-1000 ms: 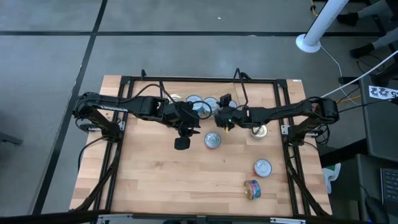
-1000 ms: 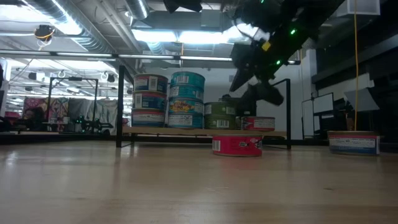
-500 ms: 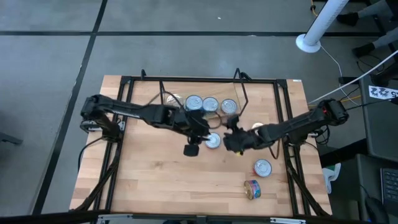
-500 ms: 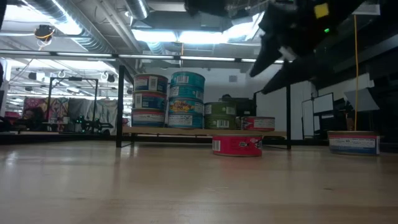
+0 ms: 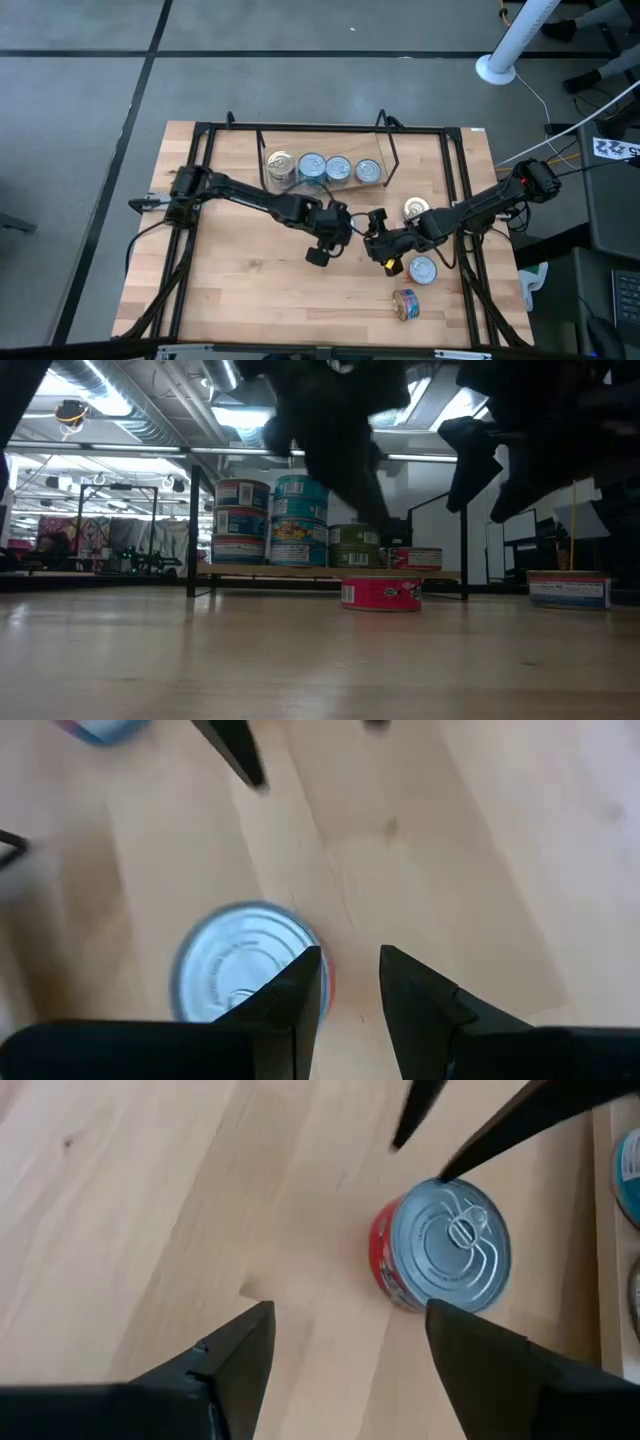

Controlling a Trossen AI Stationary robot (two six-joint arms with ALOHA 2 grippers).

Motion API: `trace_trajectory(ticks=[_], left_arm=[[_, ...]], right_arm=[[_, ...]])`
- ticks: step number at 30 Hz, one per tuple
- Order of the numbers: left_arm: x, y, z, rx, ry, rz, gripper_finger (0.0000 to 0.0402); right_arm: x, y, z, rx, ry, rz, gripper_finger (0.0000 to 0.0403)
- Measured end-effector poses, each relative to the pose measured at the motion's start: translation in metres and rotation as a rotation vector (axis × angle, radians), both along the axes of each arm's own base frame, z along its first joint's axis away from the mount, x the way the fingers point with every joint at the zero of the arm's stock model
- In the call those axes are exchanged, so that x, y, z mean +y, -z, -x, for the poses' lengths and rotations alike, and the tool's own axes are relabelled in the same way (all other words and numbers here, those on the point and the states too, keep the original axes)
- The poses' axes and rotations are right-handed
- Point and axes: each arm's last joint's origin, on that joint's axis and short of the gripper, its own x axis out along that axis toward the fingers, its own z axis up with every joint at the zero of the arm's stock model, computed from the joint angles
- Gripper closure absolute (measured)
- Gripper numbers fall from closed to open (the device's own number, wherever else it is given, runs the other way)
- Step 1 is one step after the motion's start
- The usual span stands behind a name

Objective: Stack canned seafood by type on shelf
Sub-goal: Stack the top red tuna can on top of the other red tuna can on the shelf

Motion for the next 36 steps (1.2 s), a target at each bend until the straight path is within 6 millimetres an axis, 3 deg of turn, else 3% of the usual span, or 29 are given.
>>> trace_trajectory(ticks=[5, 9, 36], left_arm=[[-0.001, 0.033, -0.007, 0.076, 0.033, -0.033, 0.0302], [0.0, 0.045, -0.01, 0.092, 0.009, -0.085, 0.0302], [0.001, 0.046, -0.014, 0.045, -0.073, -0.146, 0.0302]], right_arm=[[0.0, 0.0, 0.0, 0.0, 0.004, -0.004, 0.0146], [0.0, 0.001, 0.0, 0.001, 0.004, -0.003, 0.0146], [0.0, 0.001, 0.0, -0.001, 0.004, -0.001, 0.0146]])
